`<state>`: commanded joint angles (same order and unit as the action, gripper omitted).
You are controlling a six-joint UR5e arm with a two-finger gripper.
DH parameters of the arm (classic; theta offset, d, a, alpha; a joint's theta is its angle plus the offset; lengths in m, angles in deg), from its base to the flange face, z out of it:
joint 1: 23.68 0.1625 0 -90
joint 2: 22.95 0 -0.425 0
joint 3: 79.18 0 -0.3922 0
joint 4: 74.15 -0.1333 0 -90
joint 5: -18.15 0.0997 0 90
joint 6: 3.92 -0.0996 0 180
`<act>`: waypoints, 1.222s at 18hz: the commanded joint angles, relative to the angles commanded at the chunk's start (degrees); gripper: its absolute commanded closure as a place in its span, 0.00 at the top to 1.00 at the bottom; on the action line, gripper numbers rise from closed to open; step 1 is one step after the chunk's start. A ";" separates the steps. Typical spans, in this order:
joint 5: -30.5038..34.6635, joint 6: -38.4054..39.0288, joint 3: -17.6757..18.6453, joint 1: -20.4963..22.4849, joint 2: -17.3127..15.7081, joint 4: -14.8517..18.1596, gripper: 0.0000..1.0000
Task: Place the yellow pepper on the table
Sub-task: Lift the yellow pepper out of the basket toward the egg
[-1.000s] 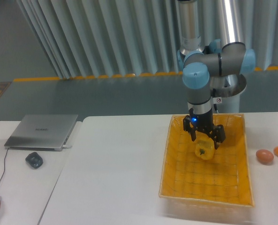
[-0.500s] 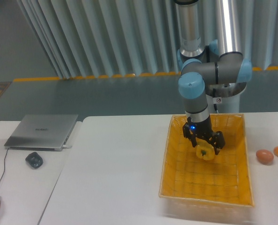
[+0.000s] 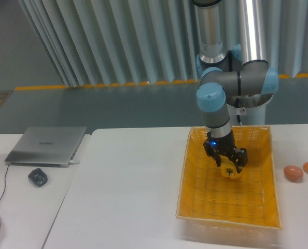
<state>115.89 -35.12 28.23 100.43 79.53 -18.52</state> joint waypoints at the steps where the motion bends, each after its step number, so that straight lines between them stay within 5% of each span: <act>1: 0.00 0.00 -0.26 0.00 -0.09 0.00 0.43; 9: -0.53 -0.52 -3.07 0.17 -1.75 1.66 0.42; 12: -0.79 -2.62 -6.06 2.01 -2.90 5.79 0.42; 17: -3.77 -14.99 -10.10 11.66 -3.69 10.27 0.42; 22: -6.41 -29.15 -11.16 22.48 -3.52 10.55 0.42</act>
<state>109.48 -64.28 17.06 122.91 76.01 -7.97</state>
